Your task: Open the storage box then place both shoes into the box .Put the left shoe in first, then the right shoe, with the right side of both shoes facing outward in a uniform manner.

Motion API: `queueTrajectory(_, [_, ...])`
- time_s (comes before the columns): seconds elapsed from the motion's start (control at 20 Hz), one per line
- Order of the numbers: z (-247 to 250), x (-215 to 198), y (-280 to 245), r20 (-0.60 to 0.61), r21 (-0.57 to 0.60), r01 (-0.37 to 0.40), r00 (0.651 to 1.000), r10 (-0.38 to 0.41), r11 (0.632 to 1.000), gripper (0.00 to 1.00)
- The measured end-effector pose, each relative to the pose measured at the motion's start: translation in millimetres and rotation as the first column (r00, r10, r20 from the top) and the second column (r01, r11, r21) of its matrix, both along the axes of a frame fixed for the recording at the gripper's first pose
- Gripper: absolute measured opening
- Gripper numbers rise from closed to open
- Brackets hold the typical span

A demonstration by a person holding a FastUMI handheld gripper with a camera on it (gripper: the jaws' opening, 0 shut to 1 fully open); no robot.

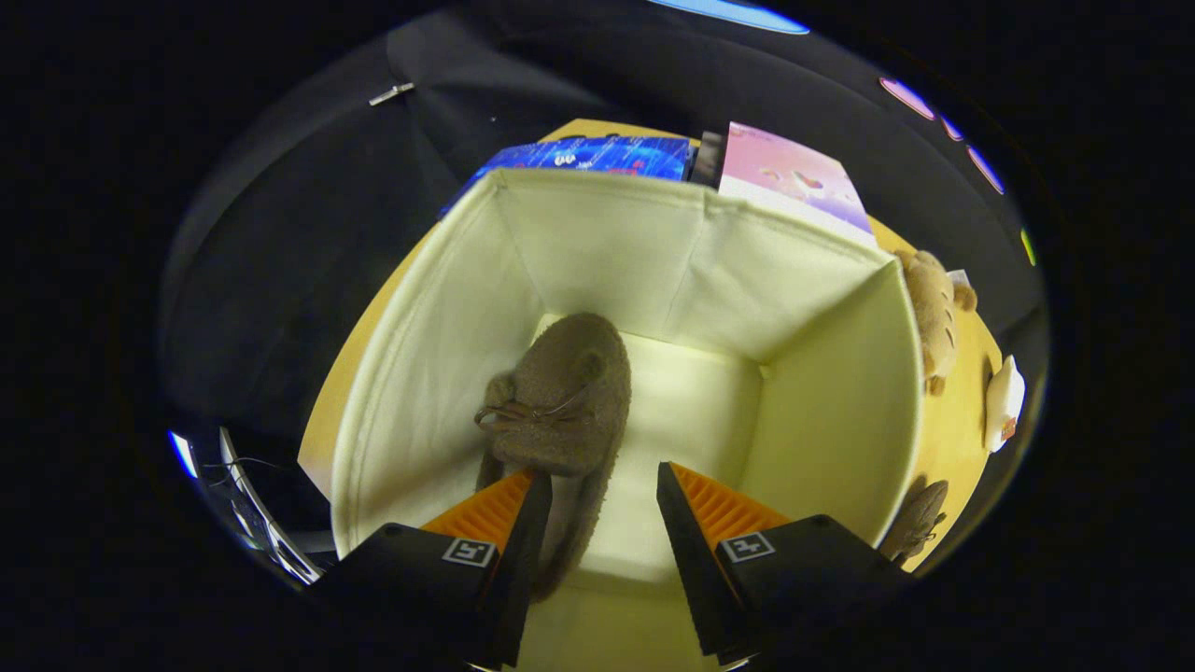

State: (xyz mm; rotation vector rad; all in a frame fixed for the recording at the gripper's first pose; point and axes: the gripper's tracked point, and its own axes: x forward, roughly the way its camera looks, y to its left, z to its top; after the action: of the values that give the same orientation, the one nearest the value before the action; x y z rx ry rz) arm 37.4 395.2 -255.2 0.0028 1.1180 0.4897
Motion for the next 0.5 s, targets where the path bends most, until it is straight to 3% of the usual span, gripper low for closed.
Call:
queueTrajectory(0.25, [62.6, -0.5, -34.0, 0.196, 0.110, 0.005, 0.980, -0.026, 0.994, 0.91])
queueTrajectory(0.5, [108.2, -8.0, -112.0, 0.366, 0.164, 0.043, 0.925, -0.101, 0.985, 0.91])
